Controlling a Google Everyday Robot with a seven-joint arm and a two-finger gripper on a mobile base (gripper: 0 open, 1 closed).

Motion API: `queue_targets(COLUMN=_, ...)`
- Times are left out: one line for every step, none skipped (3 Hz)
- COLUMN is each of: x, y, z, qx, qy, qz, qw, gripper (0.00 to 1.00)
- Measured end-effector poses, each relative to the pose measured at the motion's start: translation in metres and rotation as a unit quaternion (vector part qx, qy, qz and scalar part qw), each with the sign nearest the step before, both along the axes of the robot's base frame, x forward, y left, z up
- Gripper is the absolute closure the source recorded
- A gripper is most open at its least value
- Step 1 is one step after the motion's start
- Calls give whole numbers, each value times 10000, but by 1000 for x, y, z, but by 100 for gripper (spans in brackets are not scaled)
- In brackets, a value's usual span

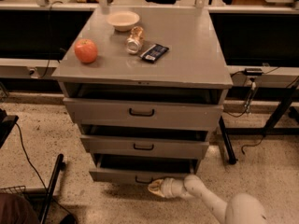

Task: Close bottom drawer

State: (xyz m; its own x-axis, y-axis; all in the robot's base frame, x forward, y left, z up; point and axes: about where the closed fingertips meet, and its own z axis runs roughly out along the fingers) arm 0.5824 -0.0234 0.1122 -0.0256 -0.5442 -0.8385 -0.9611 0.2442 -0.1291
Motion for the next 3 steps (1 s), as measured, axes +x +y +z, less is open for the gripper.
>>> queue_targets(x=8, y=1, z=1, qx=-24, qy=-42, qz=0, qw=10000, gripper=100)
queue_targets(x=24, y=4, z=4, qx=-97, qy=-151, qz=68, qw=9998, gripper=100)
queue_targets(x=29, y=7, z=2, qx=-138, qy=-193, qz=196, qw=9995, gripper=100)
